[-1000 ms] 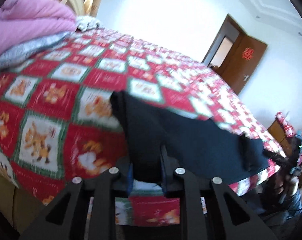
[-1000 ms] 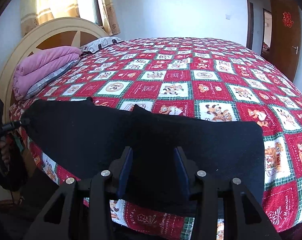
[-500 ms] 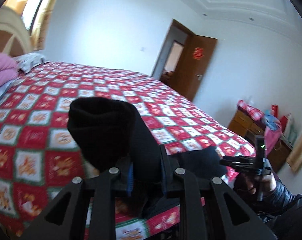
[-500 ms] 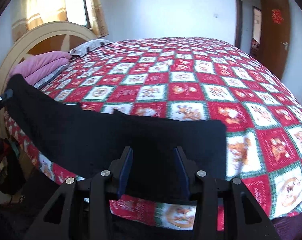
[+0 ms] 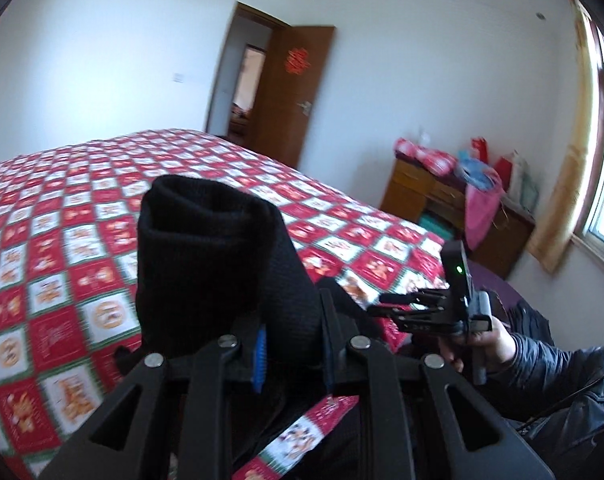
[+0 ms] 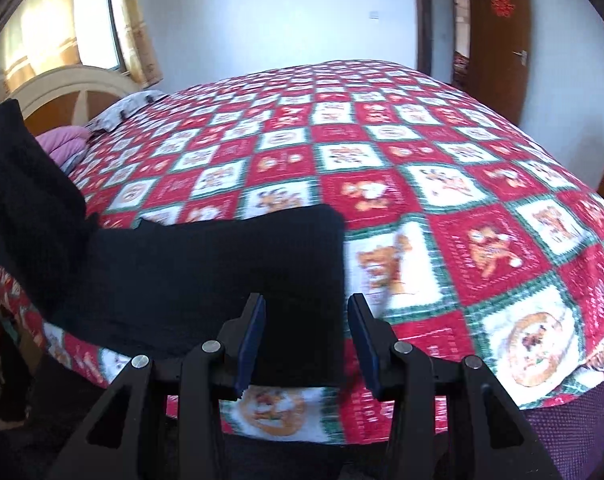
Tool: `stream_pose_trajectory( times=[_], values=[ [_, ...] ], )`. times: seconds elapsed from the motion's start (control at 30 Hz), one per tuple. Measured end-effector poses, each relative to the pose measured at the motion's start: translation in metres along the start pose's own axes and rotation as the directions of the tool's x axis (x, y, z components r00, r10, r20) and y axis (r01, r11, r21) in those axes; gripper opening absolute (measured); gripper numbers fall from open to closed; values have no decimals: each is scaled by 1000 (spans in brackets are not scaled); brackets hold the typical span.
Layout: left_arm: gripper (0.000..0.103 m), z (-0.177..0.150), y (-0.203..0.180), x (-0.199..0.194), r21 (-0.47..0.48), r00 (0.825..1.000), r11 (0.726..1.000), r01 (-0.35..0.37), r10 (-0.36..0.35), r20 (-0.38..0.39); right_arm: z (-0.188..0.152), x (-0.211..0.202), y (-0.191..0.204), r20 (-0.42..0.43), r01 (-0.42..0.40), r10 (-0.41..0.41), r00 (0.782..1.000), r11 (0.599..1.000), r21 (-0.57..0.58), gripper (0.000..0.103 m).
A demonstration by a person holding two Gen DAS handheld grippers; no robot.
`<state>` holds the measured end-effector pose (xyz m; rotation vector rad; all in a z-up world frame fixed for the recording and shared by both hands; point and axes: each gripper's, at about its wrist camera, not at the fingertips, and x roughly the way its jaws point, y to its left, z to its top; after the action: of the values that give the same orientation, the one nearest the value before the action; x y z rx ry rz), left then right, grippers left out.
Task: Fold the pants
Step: 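Lift the pants' end with the left tool and fold it toward the right tool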
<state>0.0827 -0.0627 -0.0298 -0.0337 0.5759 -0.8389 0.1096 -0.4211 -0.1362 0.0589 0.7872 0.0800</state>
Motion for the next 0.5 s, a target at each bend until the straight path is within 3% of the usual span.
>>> stream_pose_trajectory(
  times=[0.17,0.3,0.5],
  values=[
    [22,5,-19,46,47,993,997,56,-51,-108,4,-3,-31,17,34,-36,999,993,109,45],
    [22,-5,-31,93,71,973,994,86,-68,-220,6,-7,-51,39,41,-49,998,982,183,45],
    [22,-20,-50,138,106,943,988,113,-73,-325,5,-5,-57,43,25,-34,998,979,203,45]
  ],
)
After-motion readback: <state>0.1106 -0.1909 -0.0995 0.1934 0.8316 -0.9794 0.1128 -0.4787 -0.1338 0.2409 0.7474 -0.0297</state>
